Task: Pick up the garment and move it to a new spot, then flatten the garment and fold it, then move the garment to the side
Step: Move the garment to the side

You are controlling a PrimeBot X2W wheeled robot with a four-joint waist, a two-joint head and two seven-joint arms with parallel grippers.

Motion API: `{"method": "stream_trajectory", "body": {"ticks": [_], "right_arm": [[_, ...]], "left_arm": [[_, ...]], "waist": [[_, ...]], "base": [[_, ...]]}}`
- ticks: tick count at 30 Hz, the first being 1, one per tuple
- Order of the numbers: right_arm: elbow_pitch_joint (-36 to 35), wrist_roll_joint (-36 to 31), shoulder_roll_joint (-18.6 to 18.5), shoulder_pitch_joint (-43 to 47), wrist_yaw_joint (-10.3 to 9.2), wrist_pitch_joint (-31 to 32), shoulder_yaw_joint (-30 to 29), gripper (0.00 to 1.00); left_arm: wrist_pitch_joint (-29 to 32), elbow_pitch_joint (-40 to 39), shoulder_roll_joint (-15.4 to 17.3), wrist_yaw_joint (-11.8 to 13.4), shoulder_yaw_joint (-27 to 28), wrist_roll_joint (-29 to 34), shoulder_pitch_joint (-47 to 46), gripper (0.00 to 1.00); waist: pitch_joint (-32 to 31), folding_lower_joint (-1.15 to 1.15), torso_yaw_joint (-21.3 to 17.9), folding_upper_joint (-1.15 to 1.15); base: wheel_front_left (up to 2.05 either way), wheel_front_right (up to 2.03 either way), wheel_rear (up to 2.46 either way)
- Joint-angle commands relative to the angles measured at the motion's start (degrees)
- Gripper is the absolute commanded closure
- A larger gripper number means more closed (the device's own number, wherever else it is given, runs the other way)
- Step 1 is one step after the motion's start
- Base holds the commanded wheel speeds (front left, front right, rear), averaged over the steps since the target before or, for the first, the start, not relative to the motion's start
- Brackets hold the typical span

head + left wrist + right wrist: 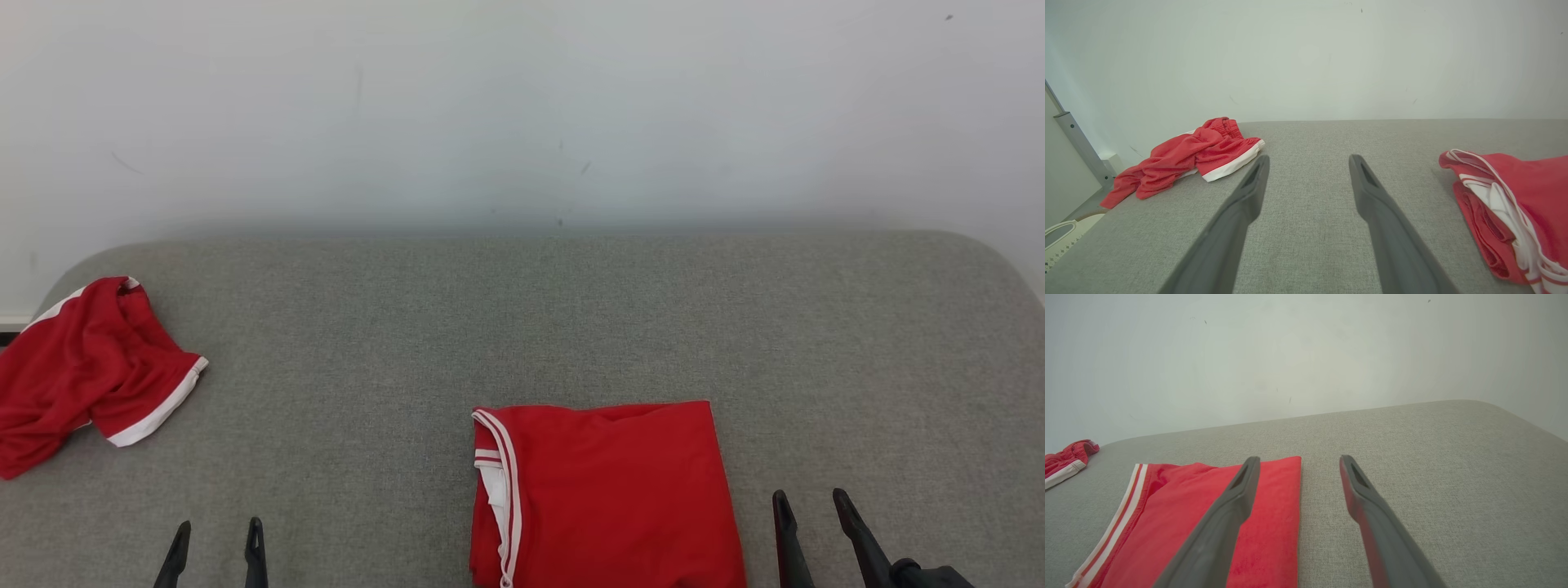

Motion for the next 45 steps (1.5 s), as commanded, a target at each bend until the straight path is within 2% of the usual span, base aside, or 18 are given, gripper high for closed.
{"method": "stream_trajectory", "body": {"ticks": [1,11,15,26,34,42,43,44,45], "right_arm": [[0.07,-0.17,0.02,0.05,-0.10,-0.07,-0.13,0.00],[0.47,-0.41,0.06,-0.45,-0.10,-0.07,-0.49,0.00],[4.03,0.36,0.07,-2.33,-0.10,-0.08,-0.36,0.00],[21.07,1.77,-1.24,-14.98,-0.10,4.19,2.13,0.00],[37.93,4.44,-2.02,-23.45,-0.10,9.81,3.94,0.00],[46.21,11.16,-0.46,-26.66,-0.10,10.09,9.12,0.00],[46.86,11.97,-0.29,-26.82,-0.10,10.29,9.89,0.45],[47.41,12.69,-0.18,-27.18,-0.10,10.17,10.58,0.58],[47.77,12.98,-0.32,-27.66,-0.10,9.73,11.27,1.00]], "left_arm": [[-0.12,-0.19,-0.13,-0.03,0.16,0.47,1.06,0.00],[-0.12,-0.07,-0.69,-0.51,1.00,1.19,0.87,0.00],[-0.12,-0.12,-0.96,-0.53,1.25,1.45,0.71,0.00],[-0.12,0.86,-1.72,-1.48,0.64,1.92,-0.80,0.00],[-0.12,1.63,-2.38,-2.02,-0.06,2.05,-1.63,0.00],[-0.12,1.87,-2.74,-2.32,0.43,1.80,-1.41,0.00],[-0.12,1.90,-2.78,-2.35,0.47,1.78,-1.45,0.00],[-0.12,1.92,-2.83,-2.39,0.50,1.78,-1.56,0.00],[-0.12,1.93,-2.89,-2.41,0.53,1.75,-1.72,0.00]], "waist": [[0.04,0.00,-0.02,0.00],[0.08,0.00,0.10,0.00],[0.11,0.00,0.18,0.00],[0.36,0.00,1.92,0.00],[0.37,0.00,3.99,0.00],[0.55,0.00,4.24,0.00],[0.58,0.00,4.19,0.00],[0.62,0.00,4.14,0.00],[0.67,0.00,4.09,0.00]], "base": [[0.00,0.00,0.00],[0.00,0.00,0.00],[0.00,0.00,0.00],[0.00,0.00,0.00],[0.00,0.00,0.00],[0.00,0.00,0.00],[0.00,0.00,0.00],[0.00,0.00,0.00],[0.00,0.00,0.00]]}}
